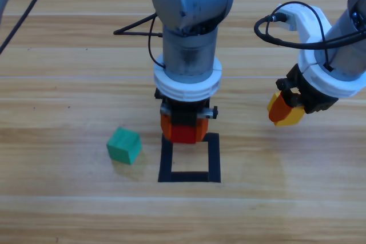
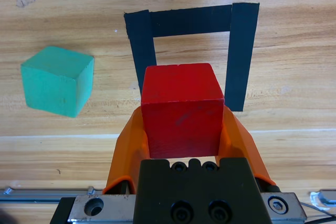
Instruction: Stack the blocks in the rectangular block: red at the bottom, yellow in the middle, green on top
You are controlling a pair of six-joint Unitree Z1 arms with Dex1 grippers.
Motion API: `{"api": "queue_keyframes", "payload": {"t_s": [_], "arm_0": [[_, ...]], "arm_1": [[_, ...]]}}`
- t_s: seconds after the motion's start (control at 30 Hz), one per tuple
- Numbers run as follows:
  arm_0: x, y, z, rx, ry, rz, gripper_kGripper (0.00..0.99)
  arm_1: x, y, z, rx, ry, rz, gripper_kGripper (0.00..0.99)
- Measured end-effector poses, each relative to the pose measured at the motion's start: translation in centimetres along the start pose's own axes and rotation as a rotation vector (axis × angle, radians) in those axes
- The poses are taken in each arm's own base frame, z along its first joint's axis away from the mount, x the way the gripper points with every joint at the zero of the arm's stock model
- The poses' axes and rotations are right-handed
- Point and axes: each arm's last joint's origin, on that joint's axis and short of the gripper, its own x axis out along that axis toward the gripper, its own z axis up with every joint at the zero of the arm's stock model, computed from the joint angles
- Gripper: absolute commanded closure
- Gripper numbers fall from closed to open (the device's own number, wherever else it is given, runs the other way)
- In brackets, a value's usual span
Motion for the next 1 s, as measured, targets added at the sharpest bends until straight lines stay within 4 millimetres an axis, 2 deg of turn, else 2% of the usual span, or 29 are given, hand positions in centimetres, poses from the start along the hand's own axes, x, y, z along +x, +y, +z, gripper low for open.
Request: {"api": "queue_keyframes", "payload": {"t_s": [0.43,1.0], "arm_0": [[1.7,-2.4,-0.9,-0.110,0.001,0.008,0.990],[1.7,-2.6,-1.1,-0.125,-0.008,0.015,0.990]], "arm_1": [[0.0,-0.1,0.0,0.016,-0.005,-0.014,0.967],[0.0,-0.1,0.0,0.018,-0.006,-0.017,0.969]]}}
